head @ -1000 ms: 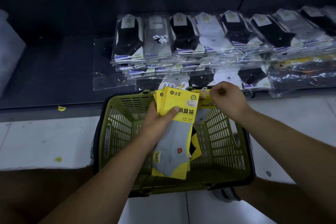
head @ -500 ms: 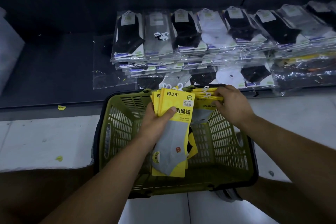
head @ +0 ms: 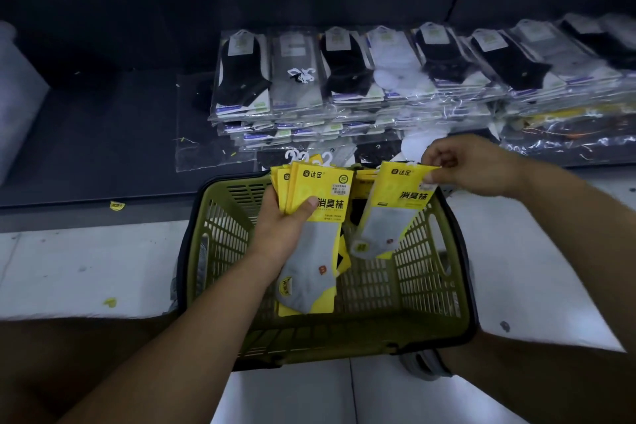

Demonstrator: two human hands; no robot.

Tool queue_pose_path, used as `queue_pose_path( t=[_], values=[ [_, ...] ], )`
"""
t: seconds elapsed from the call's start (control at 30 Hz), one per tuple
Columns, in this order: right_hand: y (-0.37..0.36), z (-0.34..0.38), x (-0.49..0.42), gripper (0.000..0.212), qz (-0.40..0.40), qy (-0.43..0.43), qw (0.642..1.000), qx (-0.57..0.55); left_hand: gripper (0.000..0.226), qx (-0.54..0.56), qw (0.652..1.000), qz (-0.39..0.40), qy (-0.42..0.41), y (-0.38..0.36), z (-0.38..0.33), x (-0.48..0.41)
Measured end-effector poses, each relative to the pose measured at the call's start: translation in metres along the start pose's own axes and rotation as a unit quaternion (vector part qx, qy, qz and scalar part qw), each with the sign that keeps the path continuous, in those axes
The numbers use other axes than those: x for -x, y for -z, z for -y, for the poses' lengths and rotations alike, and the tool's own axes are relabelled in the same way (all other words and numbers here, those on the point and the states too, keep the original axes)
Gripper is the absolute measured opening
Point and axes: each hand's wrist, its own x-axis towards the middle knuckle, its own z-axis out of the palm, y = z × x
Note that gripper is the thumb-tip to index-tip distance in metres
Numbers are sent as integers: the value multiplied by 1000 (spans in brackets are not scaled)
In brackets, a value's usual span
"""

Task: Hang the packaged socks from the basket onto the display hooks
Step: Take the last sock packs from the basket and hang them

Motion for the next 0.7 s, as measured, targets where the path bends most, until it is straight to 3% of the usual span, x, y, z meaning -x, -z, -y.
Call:
queue_pose_path(
  t=[0.17,0.4,0.6,0.7],
  values=[
    [28,39,14,11,88,54,993,-51,32,12,1000,-12,-23,5,-3,2],
    [-13,82,14,10,85,65,979,-174,38,60,997,38,-13,0,-12,9],
    [-70,79,4,5,-10,6,986,-166,65,180,976,80,95,4,-20,14],
    [-80,74,-2,9,-47,-6,984,-173,68,100,989,104,41,5,-15,12]
  ],
)
